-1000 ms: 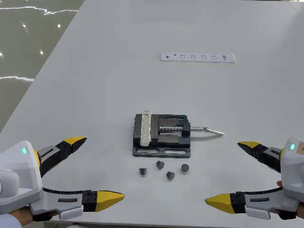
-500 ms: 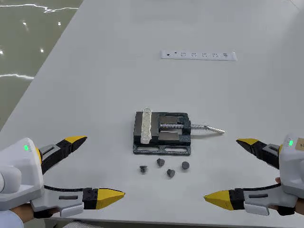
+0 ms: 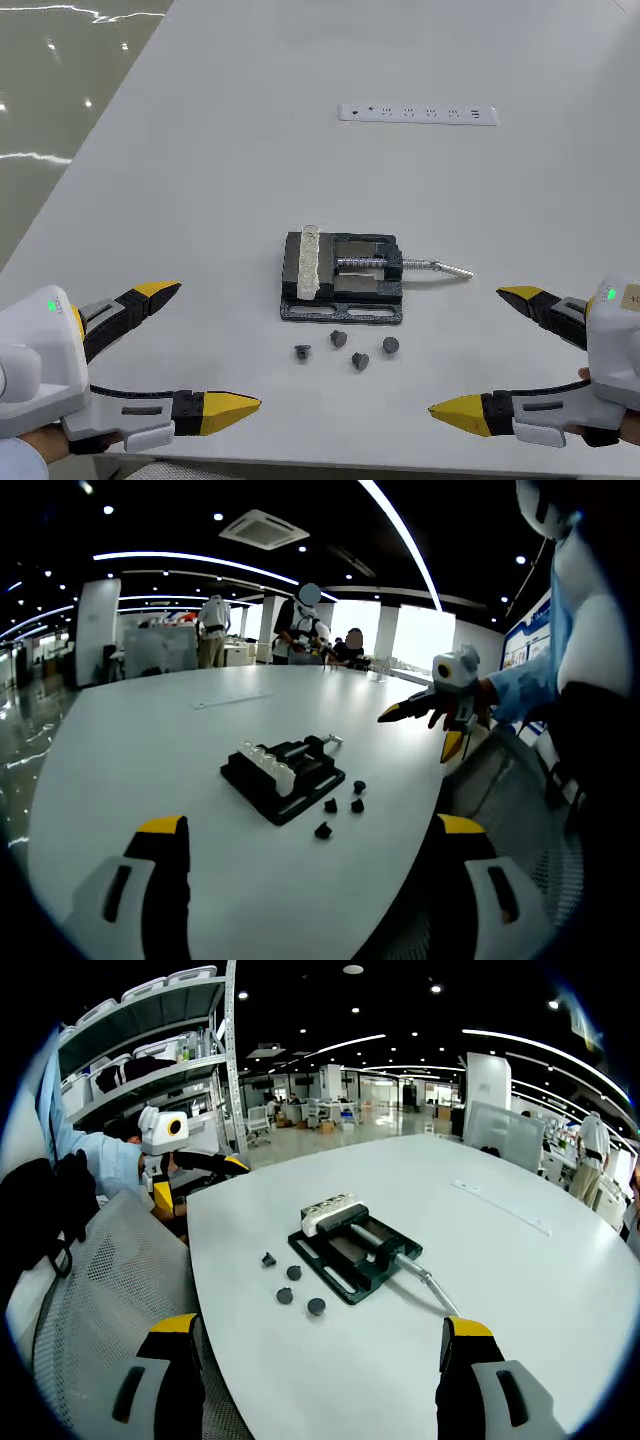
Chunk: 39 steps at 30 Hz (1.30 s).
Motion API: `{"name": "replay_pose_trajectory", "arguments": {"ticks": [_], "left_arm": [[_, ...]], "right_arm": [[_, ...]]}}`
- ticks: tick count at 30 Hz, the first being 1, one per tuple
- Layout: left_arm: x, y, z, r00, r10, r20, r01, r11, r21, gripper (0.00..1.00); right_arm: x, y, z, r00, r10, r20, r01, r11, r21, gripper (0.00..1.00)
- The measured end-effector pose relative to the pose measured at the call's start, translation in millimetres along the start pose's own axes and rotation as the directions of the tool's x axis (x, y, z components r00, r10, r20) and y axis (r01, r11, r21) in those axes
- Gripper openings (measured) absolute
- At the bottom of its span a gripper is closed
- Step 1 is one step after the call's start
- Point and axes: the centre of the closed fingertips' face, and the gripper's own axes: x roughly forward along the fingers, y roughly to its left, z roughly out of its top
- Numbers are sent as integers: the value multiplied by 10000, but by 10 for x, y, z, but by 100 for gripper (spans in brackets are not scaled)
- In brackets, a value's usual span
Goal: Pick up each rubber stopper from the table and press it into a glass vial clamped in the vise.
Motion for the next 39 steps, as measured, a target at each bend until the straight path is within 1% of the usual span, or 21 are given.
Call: {"name": "replay_pose_trajectory", "arguments": {"ticks": [11,13,15,20,24,26,30,32,35,36,38,39], "left_arm": [[-1,29,5,10000,-9,59,9,10000,14,99],[0,29,9,10000,-10,73,10,10000,27,99],[3,28,14,10000,-15,94,15,10000,5,99],[12,32,0,10000,-59,67,59,10000,-25,99],[12,32,-10,9999,-110,29,110,9999,-40,99],[15,31,-12,9999,-137,39,137,9999,-32,99],[22,26,-15,9998,-189,17,189,9998,15,99],[29,22,-16,9997,-229,15,229,9997,48,99],[38,15,-15,9996,-276,28,276,9996,107,99],[44,12,-13,9995,-326,59,325,9994,141,99],[49,4,-13,9993,-360,98,359,9993,105,99],[53,-2,-14,9992,-385,120,383,9992,118,99]], "right_arm": [[27,-16,44,10000,51,-32,-51,10000,-27,99],[23,-25,76,10000,17,48,-17,10000,-51,96],[28,-28,90,9999,90,-45,-90,9999,45,92],[58,-23,101,9997,129,-209,-130,9999,-42,89],[90,-12,86,9984,234,-513,-250,9992,-315,82],[105,-2,74,9968,302,-735,-342,9980,-529,76],[141,22,78,9937,469,-1017,-555,9949,-842,70],[153,27,75,9907,613,-1216,-732,9927,-959,65],[176,40,77,9862,744,-1477,-936,9874,-1276,60],[184,44,77,9836,775,-1630,-1017,9842,-1453,58],[199,49,76,9798,877,-1799,-1159,9814,-1530,54],[210,66,78,9756,963,-1973,-1290,9786,-1601,52]]}}
